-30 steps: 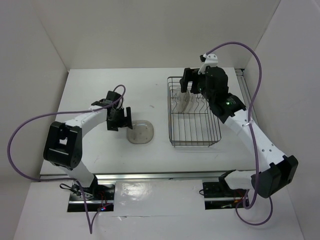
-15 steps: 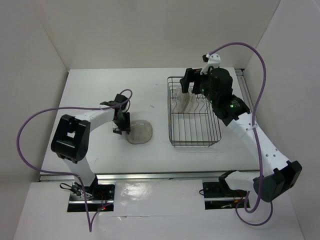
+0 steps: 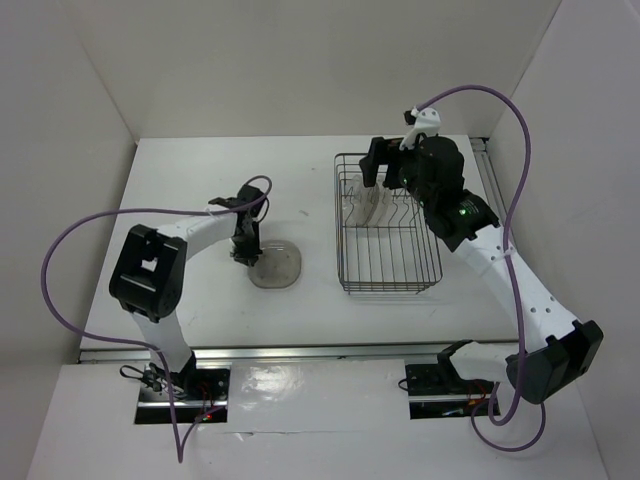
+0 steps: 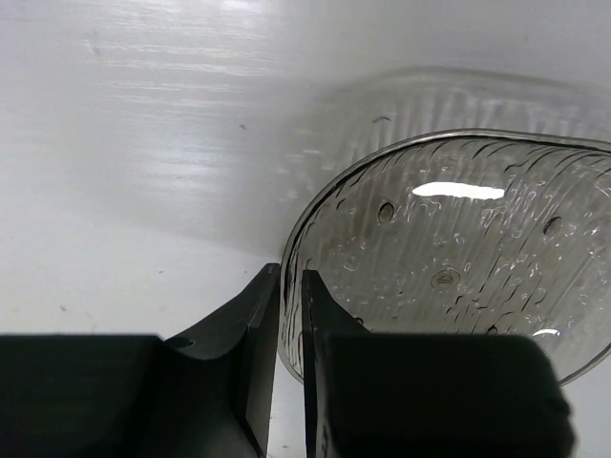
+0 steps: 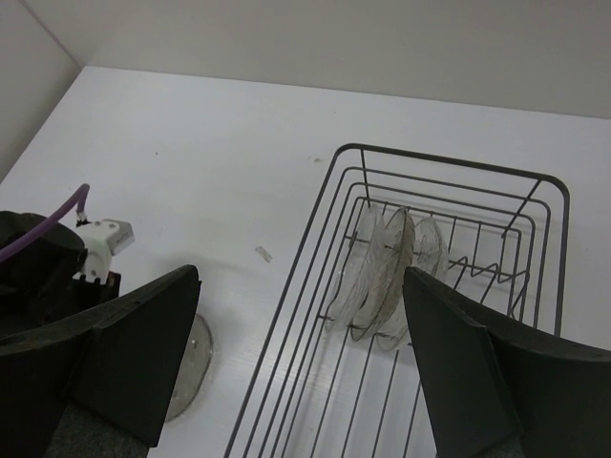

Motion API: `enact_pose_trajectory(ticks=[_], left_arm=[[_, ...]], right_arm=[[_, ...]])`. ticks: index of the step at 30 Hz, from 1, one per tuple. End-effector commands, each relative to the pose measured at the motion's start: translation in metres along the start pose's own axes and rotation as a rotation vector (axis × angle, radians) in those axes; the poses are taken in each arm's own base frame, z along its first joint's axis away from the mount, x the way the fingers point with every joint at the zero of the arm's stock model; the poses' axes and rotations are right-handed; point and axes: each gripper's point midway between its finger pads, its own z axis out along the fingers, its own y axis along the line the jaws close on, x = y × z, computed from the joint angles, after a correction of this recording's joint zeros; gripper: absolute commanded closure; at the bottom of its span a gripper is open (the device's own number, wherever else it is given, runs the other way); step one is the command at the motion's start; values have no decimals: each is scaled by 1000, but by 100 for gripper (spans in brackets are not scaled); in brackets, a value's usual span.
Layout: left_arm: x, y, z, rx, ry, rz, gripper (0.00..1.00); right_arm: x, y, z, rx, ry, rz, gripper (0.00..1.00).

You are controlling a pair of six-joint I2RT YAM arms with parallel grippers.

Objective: Load the plates into the dish rack

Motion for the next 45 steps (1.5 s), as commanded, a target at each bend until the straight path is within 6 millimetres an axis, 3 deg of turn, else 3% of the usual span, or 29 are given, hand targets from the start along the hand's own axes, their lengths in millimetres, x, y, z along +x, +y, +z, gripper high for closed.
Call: enact_pose_trajectory(ticks=[1,4,5,8,9,12,13,16,25,29,33,35,37,41,42,45], left_arm=[[-11,26,-9,-159,-40,-23,100],[-37,32,-39,-172,-157,-64,100],[-53,33,-64,-131,-245,-99,100],[-76,17,-108,59,-403,-92,100],[-77,18,-134,123,-476,-80,100],[-78,3,-167,277,-576,-43,100],[-74,-6,-189,363,-617,-25,100],[-68,-22,-213,496,-664,16,100],[-54,-44,-230,667,-658,87,100],[-49,-50,-256,758,-741,119,100],[-45,-50,-261,778,-752,118,100],[-46,-52,-263,790,-758,125,100],[-43,-53,-260,797,-745,129,100],[-41,-57,-257,819,-725,131,100],[-43,-58,-260,822,-734,133,100],[-43,-59,-257,826,-720,135,100]], right_arm=[[-10,7,-4,-30,-34,2,6],[6,29,-2,-166,-6,-20,4],[0,40,-4,-228,-37,-20,4],[8,66,-13,-394,-36,-29,0],[9,70,-14,-418,-32,-30,0],[19,84,-15,-514,-23,-23,0],[18,96,-20,-582,-40,-33,0],[38,104,-15,-642,10,-2,2],[63,130,-2,-725,89,-2,9],[77,125,8,-675,133,7,20],[85,123,21,-645,171,14,28],[91,128,21,-661,187,14,45],[90,127,22,-653,185,13,51],[90,124,24,-632,184,22,82],[90,124,24,-632,184,22,86],[90,126,23,-642,190,34,86]])
